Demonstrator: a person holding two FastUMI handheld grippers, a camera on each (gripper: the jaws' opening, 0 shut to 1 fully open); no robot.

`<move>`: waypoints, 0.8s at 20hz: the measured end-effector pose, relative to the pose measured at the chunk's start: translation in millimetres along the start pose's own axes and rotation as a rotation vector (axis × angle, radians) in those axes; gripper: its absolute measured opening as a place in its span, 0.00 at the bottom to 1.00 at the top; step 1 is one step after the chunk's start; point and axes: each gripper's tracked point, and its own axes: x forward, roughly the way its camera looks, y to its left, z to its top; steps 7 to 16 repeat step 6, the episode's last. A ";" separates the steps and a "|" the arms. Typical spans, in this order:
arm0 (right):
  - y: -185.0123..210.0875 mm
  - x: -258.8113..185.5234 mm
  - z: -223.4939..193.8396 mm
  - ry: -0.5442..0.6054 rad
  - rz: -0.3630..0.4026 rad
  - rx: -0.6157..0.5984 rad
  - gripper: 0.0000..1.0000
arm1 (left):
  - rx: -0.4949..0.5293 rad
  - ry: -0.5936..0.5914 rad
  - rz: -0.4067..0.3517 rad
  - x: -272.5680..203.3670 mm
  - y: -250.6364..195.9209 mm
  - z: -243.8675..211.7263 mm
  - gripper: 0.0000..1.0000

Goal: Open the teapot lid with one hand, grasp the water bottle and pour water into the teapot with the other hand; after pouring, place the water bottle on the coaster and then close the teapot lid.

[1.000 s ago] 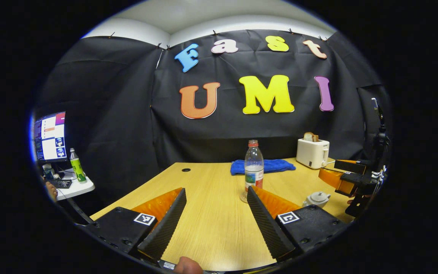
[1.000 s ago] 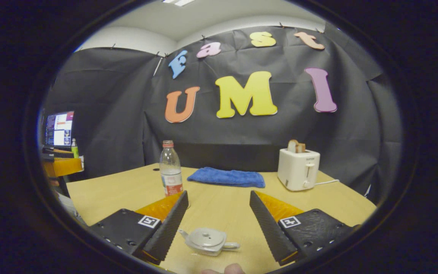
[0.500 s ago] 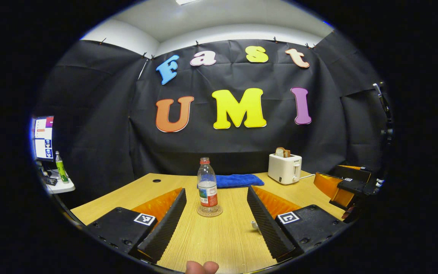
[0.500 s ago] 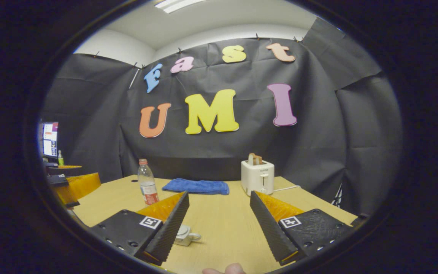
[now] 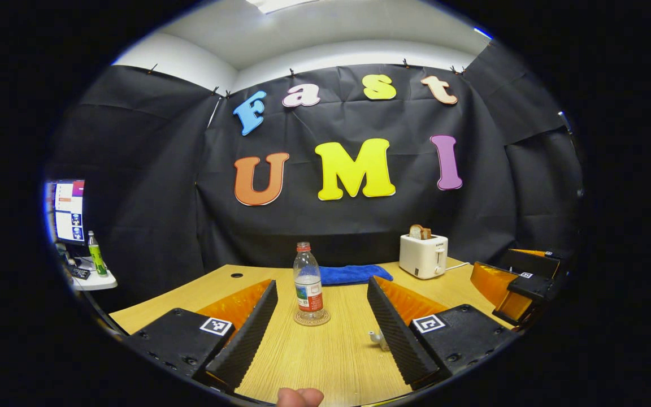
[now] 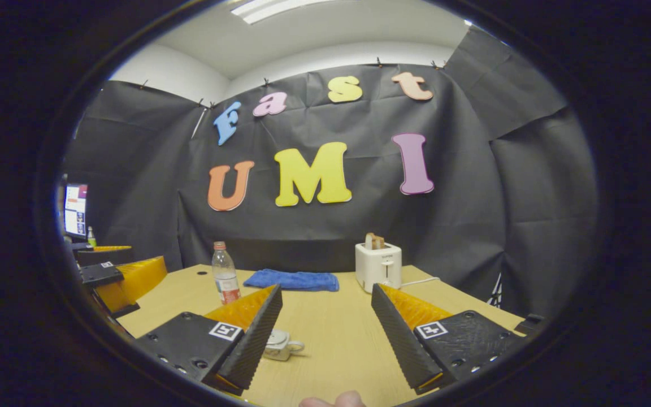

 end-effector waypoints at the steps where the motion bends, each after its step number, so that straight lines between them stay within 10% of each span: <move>1: 0.6 0.3 1.0 0.001 -0.003 -0.008 0.96 | 0.000 -0.003 0.003 1.2 1.9 1.6 1.00; 16: 5.6 1.2 5.3 -0.008 -0.014 -0.036 0.92 | -0.027 0.023 -0.003 2.4 4.7 -5.4 1.00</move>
